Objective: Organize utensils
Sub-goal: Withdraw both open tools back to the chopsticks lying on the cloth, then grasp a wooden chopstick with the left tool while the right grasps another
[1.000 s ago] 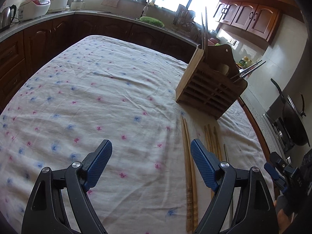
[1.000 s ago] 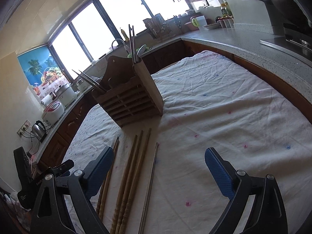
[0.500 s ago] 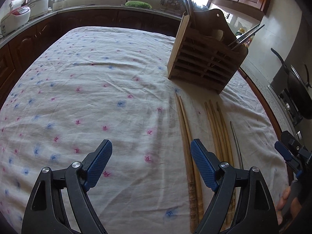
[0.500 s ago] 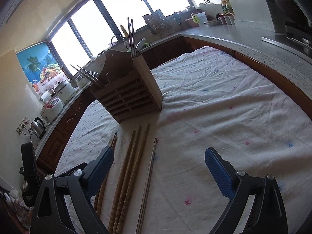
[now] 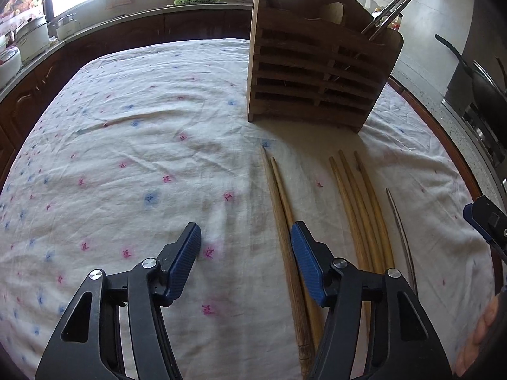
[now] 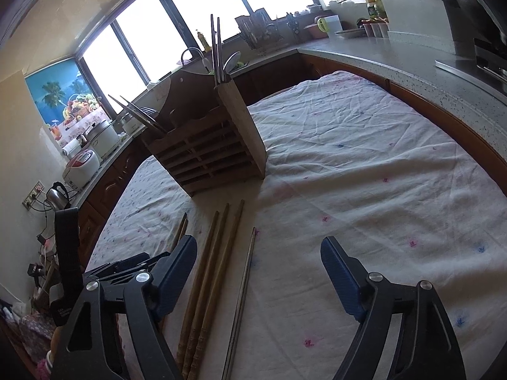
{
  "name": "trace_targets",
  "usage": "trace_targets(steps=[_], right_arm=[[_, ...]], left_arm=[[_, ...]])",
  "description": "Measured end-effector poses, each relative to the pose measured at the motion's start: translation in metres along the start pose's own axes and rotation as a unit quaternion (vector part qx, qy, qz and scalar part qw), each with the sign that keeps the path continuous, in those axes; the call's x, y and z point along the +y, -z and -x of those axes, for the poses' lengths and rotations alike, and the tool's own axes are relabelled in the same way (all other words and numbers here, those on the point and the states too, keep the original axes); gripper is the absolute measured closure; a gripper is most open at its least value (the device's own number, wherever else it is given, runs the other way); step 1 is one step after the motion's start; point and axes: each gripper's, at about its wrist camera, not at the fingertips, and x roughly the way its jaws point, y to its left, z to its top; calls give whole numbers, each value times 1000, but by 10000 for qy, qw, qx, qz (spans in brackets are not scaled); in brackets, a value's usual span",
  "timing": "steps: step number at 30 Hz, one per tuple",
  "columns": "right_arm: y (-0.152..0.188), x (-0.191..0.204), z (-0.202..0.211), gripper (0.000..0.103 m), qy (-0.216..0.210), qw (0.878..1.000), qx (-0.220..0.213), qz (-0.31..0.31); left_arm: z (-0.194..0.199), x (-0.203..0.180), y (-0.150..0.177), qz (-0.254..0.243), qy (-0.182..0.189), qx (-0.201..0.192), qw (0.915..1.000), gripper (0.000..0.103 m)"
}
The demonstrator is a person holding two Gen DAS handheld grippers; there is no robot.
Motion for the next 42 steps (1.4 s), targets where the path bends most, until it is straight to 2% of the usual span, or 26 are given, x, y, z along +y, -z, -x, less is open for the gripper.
trace_targets(steps=[3, 4, 5, 7, 10, 13, 18, 20, 22, 24, 26, 31, 35, 42], right_arm=[[-3, 5, -9, 36, 30, 9999, 76, 72], [-4, 8, -13, 43, 31, 9999, 116, 111], [-5, 10, -18, 47, 27, 9997, 170, 160], [-7, 16, -28, 55, 10, 9992, 294, 259], [-10, 25, -47, 67, 27, 9979, 494, 423], [-15, 31, -68, 73, 94, 9960, 694, 548], [-22, 41, -103, 84, 277, 9915, 1017, 761], [-22, 43, -116, 86, 389, 9885, 1163, 882], [-23, 48, -119, 87, 468, 9873, 1115, 1035], [-23, 51, -123, 87, 510, 9860, 1132, 1116], [-22, 52, -124, 92, 607, 9845, 1079, 1241], [-20, 51, -121, 97, 616, 9862, 985, 1177], [-23, 43, -107, 98, 269, 9923, 914, 795], [-36, 47, -46, 98, -317, 9966, 473, 593]], left_arm=[[3, 3, 2, -105, 65, 4, 9999, 53], [5, 4, 3, -134, 107, 20, 9999, 59], [7, 7, 4, -147, 165, 43, 9997, 67], [9, 10, 4, -111, 354, 109, 9993, 75], [9, 13, 1, -21, 384, 120, 9992, 75], [4, 14, -7, 66, 426, 150, 9990, 75], [-9, 5, -22, -95, 349, 209, 9991, 75], [-13, 1, -27, -172, 300, 231, 9991, 76], [-18, -1, -32, -202, 284, 258, 9991, 76], [-21, -4, -35, -281, 213, 234, 9991, 82], [-23, -7, -36, -362, 107, 179, 9991, 92], [-21, -4, -37, -352, 167, 149, 9991, 97], [-8, 7, -36, -143, 350, 24, 9993, 98], [55, 31, -32, 354, 858, -533, 9943, 98]])
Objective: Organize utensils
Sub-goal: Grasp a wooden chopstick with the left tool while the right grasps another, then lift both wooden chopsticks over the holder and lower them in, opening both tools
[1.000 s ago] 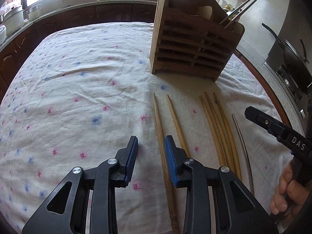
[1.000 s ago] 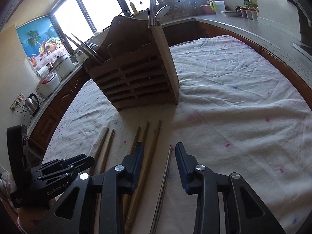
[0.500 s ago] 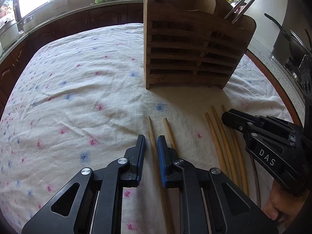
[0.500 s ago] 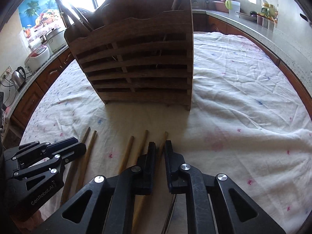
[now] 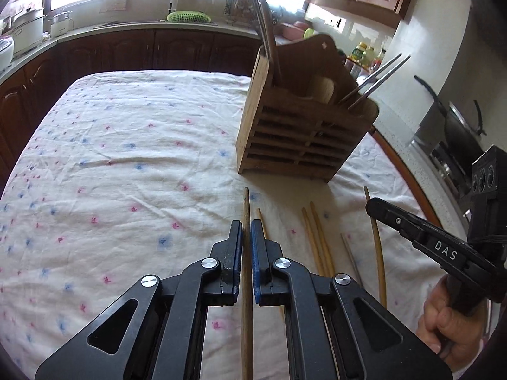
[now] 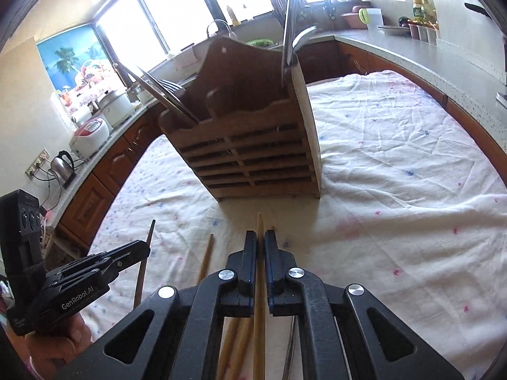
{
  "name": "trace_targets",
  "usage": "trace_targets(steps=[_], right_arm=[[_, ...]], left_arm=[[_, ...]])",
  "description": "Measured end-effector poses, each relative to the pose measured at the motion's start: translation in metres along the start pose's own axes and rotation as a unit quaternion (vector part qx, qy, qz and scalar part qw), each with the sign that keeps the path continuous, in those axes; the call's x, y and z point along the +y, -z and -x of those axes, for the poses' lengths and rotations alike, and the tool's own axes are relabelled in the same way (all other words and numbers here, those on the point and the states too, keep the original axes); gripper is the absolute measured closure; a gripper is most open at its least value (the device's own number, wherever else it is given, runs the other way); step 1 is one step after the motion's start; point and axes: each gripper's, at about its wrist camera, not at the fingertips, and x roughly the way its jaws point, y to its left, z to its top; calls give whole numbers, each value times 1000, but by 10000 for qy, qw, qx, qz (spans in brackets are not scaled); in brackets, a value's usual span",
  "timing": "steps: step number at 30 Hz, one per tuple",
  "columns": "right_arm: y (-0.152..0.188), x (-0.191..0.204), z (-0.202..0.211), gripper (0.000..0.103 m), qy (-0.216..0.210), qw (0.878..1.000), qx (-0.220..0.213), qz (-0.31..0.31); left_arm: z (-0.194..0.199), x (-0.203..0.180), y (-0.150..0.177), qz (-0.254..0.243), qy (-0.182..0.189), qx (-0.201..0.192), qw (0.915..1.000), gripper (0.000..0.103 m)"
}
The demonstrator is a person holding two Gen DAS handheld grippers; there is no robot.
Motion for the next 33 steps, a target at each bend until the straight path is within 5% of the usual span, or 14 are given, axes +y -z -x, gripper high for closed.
trace_targets(steps=[15, 33], right_arm=[[-29, 43, 108, 98, -303, 9919, -1152, 432], [-61, 41, 126, 98, -263, 9849, -1634, 509]], left_arm=[[107, -6, -9, 161, 665, -1045, 9922, 99], [134, -17, -32, 3, 679, -1544, 9857, 99]])
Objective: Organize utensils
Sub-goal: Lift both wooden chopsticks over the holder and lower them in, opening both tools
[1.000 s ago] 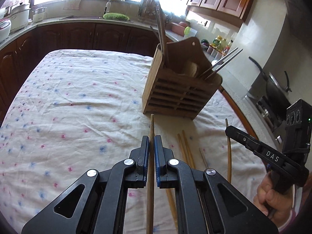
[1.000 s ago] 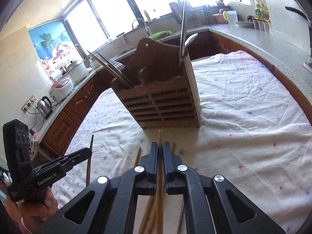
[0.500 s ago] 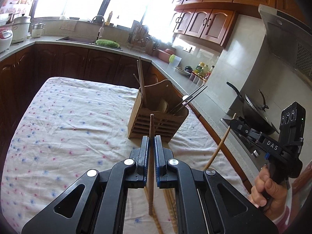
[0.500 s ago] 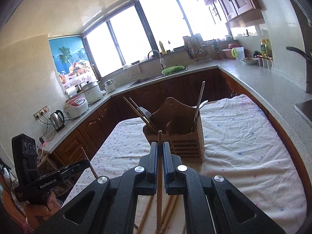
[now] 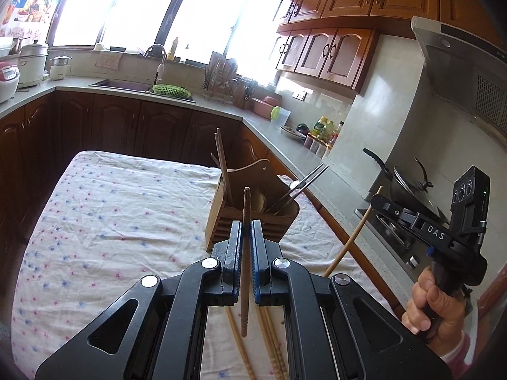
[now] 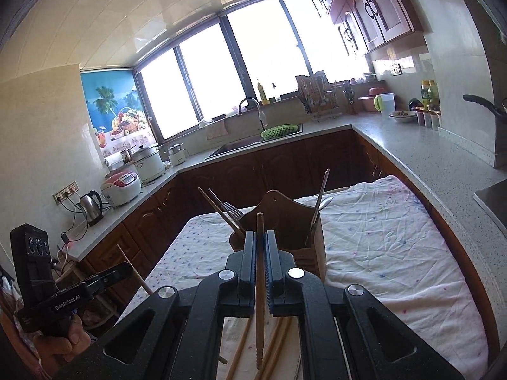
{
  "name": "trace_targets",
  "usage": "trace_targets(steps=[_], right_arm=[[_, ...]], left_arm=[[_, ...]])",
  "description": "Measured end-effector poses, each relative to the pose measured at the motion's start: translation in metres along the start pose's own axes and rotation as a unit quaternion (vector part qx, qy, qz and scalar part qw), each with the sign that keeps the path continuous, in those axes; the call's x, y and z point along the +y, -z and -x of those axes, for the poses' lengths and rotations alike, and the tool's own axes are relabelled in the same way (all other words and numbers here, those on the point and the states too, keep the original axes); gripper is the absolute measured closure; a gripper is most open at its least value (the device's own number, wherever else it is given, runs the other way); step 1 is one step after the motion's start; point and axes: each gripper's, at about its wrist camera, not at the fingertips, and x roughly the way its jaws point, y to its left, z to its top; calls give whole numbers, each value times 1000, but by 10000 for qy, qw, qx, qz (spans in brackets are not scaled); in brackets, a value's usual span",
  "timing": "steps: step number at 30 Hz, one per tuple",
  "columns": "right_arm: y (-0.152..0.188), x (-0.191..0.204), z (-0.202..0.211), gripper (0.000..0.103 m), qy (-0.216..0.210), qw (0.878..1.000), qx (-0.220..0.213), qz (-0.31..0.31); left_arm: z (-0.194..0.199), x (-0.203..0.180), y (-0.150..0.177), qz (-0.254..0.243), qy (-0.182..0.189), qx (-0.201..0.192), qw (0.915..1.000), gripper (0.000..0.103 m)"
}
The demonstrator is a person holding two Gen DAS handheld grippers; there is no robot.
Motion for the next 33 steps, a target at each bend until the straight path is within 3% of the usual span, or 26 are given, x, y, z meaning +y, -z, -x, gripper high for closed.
trace_targets(steps=[14, 25, 33], right_arm=[[-49, -4, -13, 98, 258, 9978, -607, 90], [-98, -16, -38, 98, 608, 9899, -1278, -40], [-78, -27, -67, 98, 715, 9879, -1375, -65]], left_arm=[[-13, -16, -62, -256, 38, -626, 9977, 99], [-55, -21, -121, -382, -177, -1207, 9918, 99], [-96, -5, -107, -173, -389, -1380, 9895, 99]])
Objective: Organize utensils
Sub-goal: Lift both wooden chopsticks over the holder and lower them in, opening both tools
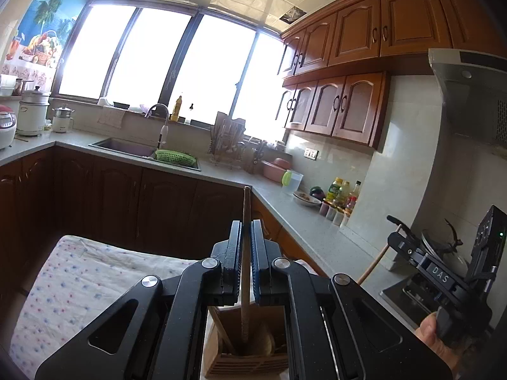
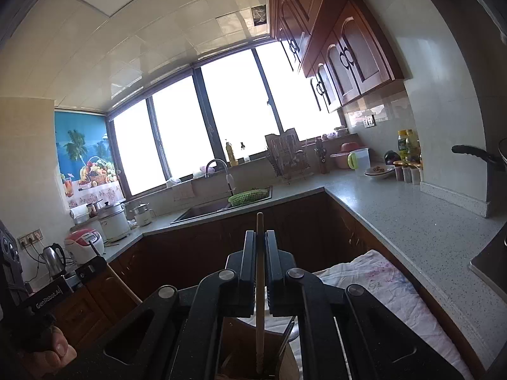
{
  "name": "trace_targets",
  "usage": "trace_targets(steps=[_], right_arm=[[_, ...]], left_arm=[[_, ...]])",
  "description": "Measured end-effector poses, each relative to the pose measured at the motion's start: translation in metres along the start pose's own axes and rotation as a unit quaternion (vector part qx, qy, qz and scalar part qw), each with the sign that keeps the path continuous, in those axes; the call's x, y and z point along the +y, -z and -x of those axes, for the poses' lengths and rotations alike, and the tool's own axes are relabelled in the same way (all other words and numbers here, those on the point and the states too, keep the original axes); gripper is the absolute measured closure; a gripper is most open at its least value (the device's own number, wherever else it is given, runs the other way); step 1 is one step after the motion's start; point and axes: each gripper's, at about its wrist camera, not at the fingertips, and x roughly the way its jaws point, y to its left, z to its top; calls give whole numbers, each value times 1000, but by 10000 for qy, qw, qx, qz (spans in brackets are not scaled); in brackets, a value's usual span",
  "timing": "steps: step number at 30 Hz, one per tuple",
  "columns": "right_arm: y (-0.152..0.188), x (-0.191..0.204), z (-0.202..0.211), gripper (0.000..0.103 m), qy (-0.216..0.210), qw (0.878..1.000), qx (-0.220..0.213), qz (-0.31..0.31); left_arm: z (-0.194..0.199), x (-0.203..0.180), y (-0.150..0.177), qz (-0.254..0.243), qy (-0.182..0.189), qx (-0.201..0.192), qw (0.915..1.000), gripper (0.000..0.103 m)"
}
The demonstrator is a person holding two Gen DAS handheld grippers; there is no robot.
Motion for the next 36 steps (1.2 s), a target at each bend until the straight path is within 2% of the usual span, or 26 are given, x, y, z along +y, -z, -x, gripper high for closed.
trace_targets(steps=[8, 15, 24, 32, 36], right_arm=[[38, -8, -5, 98, 58, 9997, 218, -17], [58, -17, -17, 98, 101, 9978, 646, -106], [61, -24, -19, 97, 169, 9963, 822, -178], [61, -25, -20, 97, 150, 9961, 846, -193], [61, -25, -19, 92, 143, 9957, 891, -223]], left_arm=[[-12, 7, 38, 41, -97, 283, 9995, 99], [-16, 14, 59, 73, -135, 521, 9985, 99], [-25, 14, 72, 39, -182, 805, 9966, 99], [-27, 16, 73, 50, -206, 865, 9960, 98], [-26, 17, 70, 139, -109, 949, 9953, 98]])
